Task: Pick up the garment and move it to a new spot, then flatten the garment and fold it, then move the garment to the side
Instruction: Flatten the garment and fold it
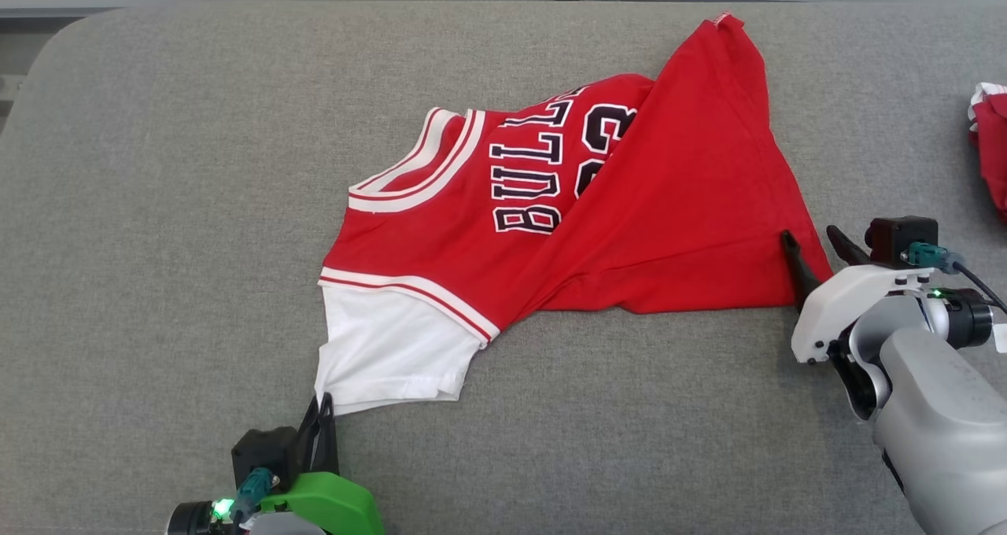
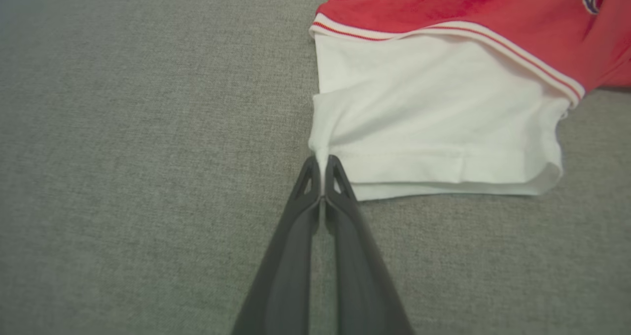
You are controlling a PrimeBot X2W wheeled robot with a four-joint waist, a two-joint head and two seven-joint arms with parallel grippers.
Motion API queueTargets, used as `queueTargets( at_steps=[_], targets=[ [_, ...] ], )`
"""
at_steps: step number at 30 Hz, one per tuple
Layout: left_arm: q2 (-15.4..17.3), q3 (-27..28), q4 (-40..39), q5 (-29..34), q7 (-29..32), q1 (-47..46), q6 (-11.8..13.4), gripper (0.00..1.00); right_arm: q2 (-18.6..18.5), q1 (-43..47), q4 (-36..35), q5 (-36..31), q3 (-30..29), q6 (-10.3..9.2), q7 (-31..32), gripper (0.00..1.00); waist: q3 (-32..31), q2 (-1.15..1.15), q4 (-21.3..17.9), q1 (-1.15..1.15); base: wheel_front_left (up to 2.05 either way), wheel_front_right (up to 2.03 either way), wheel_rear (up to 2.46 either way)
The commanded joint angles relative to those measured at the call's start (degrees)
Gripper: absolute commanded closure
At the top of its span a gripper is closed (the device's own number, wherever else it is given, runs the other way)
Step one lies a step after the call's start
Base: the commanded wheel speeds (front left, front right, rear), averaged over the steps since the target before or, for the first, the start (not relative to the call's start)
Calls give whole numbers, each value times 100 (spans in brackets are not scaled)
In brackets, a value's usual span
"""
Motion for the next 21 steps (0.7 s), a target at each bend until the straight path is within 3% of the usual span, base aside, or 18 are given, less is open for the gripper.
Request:
queueTargets(
  at_steps=[1,2,4,5,6,7,9,10,11,19,21],
  targets=[
    [6,-1,0,-22,-40,-82,1,100,-32,-108,123,82,37,-9,-41,16,36,0,17,0,0,0,0],
    [3,-12,6,-25,-46,-106,-7,100,-28,-176,205,98,104,-9,-54,17,52,0,24,0,0,0,0],
    [2,-22,22,-34,-60,-136,-20,100,-3,-288,393,187,188,-9,-8,33,78,0,30,0,0,0,0],
    [1,-28,30,-37,-62,-145,-21,100,7,-344,461,203,252,-9,-4,36,90,0,31,0,0,0,0],
    [-2,-33,41,-41,-73,-156,-22,100,5,-397,518,227,312,-9,-18,48,101,0,32,0,0,0,0],
    [-5,-38,47,-41,-81,-168,-23,100,5,-436,577,251,374,-9,-23,53,110,0,34,0,0,0,0],
    [-7,-42,65,-53,-91,-192,-20,100,23,-494,667,327,489,-9,-34,78,116,0,31,0,0,0,0],
    [-7,-42,65,-53,-91,-192,-20,100,23,-494,667,327,489,-9,-34,78,116,0,31,0,0,0,0],
    [-2,-42,72,-54,-98,-202,-21,100,6,-534,703,317,564,-9,-59,100,118,0,26,0,0,0,0],
    [38,-24,69,-108,-156,-189,34,100,-115,-671,957,171,935,-9,-358,100,-15,0,-44,0,0,0,0],
    [48,-20,46,-110,-171,-155,53,100,-127,-685,1029,102,972,-9,-409,84,-49,0,-77,0,0,0,0]
  ],
)
